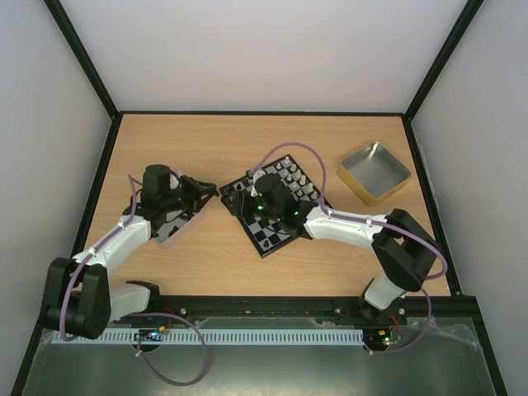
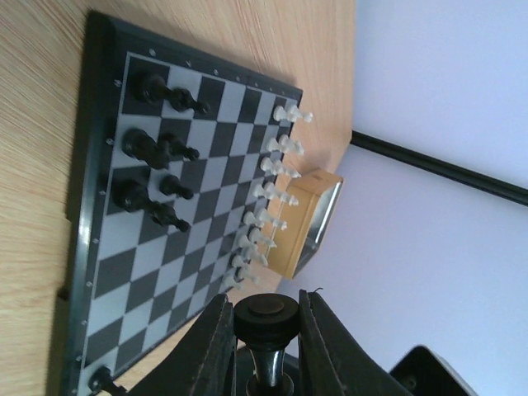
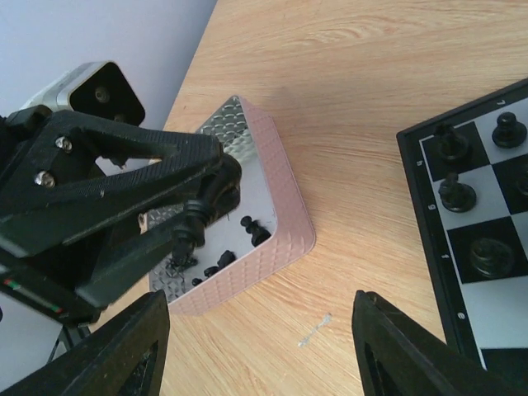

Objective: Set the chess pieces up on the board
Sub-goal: Place the chess piece on the chessboard.

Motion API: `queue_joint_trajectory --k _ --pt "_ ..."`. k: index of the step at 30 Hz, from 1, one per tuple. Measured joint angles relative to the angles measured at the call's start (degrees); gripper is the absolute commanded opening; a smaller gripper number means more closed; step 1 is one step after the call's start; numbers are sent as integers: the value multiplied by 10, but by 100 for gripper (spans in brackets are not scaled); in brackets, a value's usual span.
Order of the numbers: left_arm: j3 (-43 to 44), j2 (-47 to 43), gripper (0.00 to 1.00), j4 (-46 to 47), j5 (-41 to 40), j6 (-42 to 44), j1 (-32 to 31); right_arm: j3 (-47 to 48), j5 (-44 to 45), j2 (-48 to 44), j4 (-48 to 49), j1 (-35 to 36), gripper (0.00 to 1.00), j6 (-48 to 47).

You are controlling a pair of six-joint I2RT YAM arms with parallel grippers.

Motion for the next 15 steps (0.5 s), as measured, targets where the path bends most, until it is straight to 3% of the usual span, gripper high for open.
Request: queue_joint_trajectory --k 8,15 --pt "-3 0 15 30 9 -50 -19 47 6 27 -6 8 53 4" --pt "-10 0 15 36 10 -67 -22 63 10 45 -11 12 38 -1"
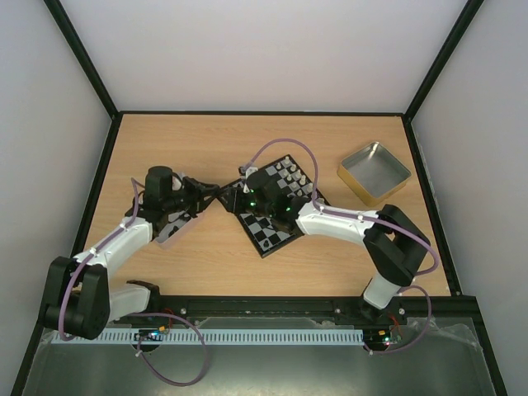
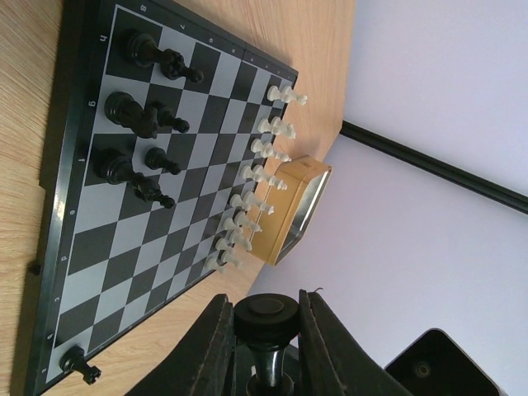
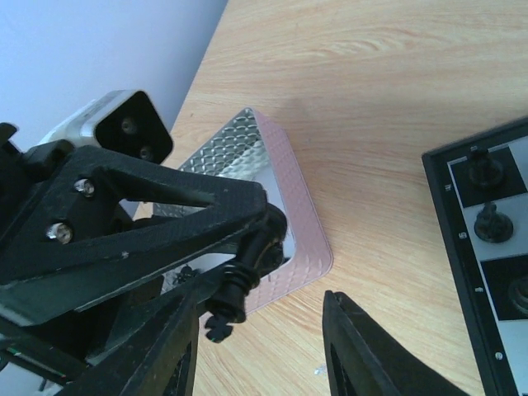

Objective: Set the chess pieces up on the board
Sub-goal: Place the chess piece on the chessboard.

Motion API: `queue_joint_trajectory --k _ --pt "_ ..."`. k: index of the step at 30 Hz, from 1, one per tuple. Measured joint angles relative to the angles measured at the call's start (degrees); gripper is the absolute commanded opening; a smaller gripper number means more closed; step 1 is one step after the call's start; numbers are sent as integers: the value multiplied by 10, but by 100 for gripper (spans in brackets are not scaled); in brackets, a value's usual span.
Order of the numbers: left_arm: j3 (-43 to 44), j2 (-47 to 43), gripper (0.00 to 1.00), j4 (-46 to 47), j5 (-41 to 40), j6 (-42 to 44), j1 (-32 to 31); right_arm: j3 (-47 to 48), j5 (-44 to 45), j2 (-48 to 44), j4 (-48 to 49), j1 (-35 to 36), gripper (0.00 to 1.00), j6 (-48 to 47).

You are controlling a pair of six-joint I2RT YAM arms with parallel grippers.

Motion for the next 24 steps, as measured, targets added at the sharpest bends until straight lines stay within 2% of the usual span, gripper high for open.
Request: queue_joint_trajectory --k 7,18,24 --pt "-5 -1 15 1 1 -12 -2 11 0 9 -11 3 24 -1" --pt "-8 -23 16 -1 0 -24 -4 40 -8 9 -34 3 6 5" --pt "-11 -26 30 -3 1 -25 -4 56 -9 9 -68 3 2 8"
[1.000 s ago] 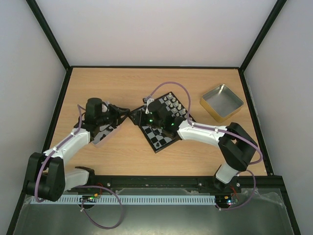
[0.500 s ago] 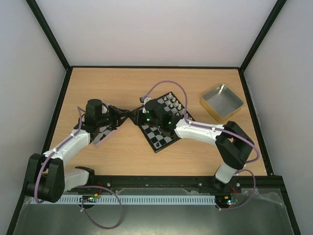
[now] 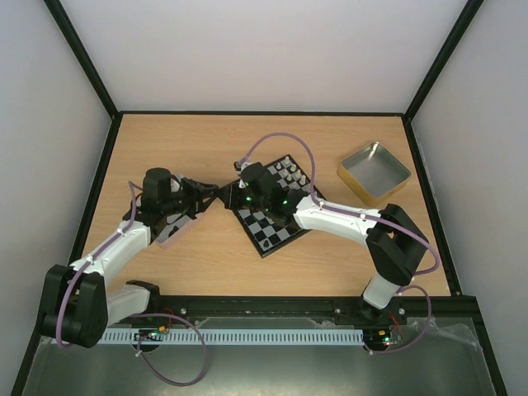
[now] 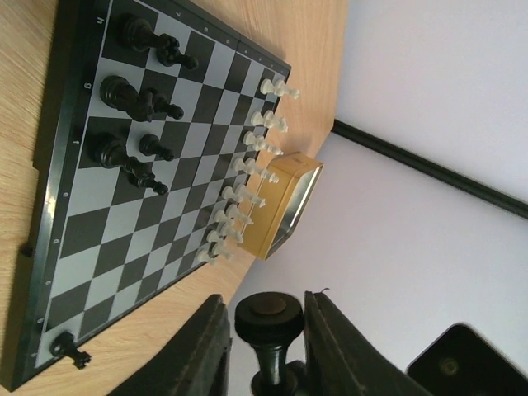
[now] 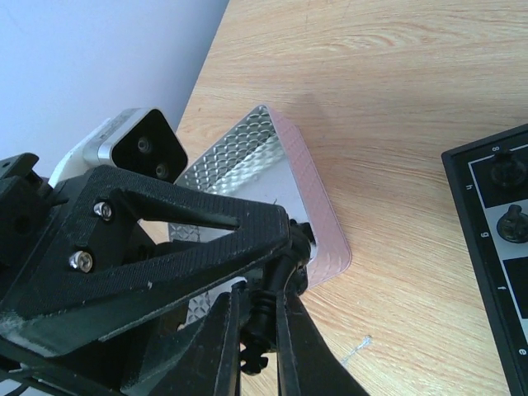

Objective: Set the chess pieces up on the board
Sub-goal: Place the chess piece on the chessboard.

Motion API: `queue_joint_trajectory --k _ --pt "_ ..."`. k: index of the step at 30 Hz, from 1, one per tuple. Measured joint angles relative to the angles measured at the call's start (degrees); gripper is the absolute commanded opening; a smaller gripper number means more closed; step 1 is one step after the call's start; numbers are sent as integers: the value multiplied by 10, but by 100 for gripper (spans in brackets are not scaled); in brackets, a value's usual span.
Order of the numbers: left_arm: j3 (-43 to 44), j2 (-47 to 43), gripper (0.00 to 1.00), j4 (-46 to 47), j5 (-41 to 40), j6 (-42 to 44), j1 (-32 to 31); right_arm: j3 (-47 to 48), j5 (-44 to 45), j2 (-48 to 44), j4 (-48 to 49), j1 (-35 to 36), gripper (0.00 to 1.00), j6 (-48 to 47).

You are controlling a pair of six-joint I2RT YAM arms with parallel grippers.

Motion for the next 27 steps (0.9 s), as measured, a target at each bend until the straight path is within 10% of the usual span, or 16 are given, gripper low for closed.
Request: queue_joint_trajectory --k 10,27 --pt "1 -27 68 -32 -9 52 -5 42 -1 0 -112 -1 2 -12" --pt "148 -46 80 -280 -154 490 -5 76 19 -7 -394 -88 2 -87"
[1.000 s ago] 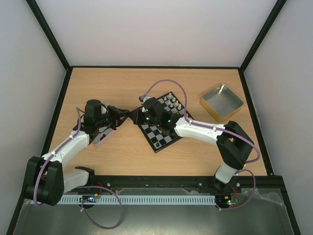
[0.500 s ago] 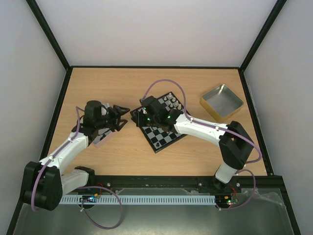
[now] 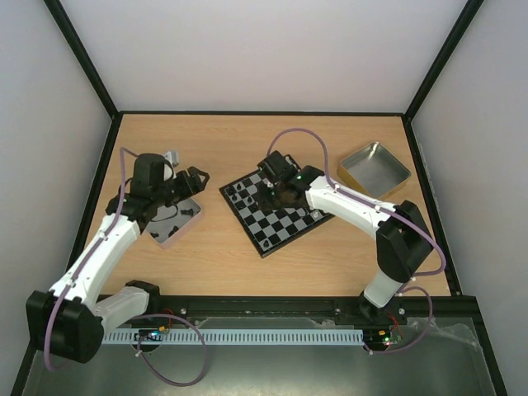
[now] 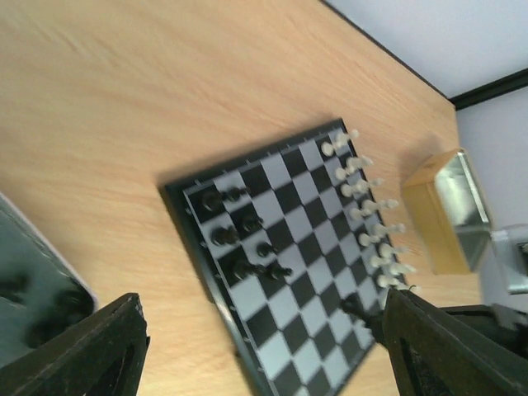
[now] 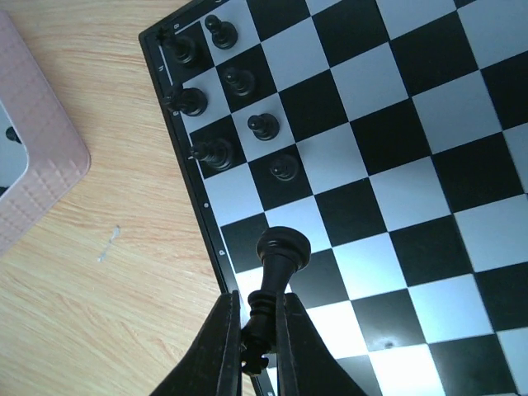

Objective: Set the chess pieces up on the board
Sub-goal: Place the chess piece on the chessboard.

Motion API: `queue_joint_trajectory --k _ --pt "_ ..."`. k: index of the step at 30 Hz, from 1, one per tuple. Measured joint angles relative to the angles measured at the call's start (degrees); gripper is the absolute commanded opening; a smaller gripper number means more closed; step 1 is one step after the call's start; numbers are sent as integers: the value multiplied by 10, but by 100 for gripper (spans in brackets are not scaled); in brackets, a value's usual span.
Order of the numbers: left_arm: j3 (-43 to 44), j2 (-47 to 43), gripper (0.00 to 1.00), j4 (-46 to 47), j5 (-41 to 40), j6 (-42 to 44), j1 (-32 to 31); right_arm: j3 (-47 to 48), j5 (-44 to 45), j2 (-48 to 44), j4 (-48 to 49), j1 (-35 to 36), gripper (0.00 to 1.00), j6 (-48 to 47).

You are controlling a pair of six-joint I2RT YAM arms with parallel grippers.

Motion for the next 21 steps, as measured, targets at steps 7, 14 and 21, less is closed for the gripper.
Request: queue_joint_trajectory --k 7,14,21 --pt "35 -55 80 -64 -122 144 -9 83 19 26 -81 -2 2 -30" --pt "4 -62 80 -70 -225 187 -21 134 21 83 -124 0 2 -43" --pt "-14 -63 82 -70 -270 196 -26 140 10 122 -153 5 3 -54"
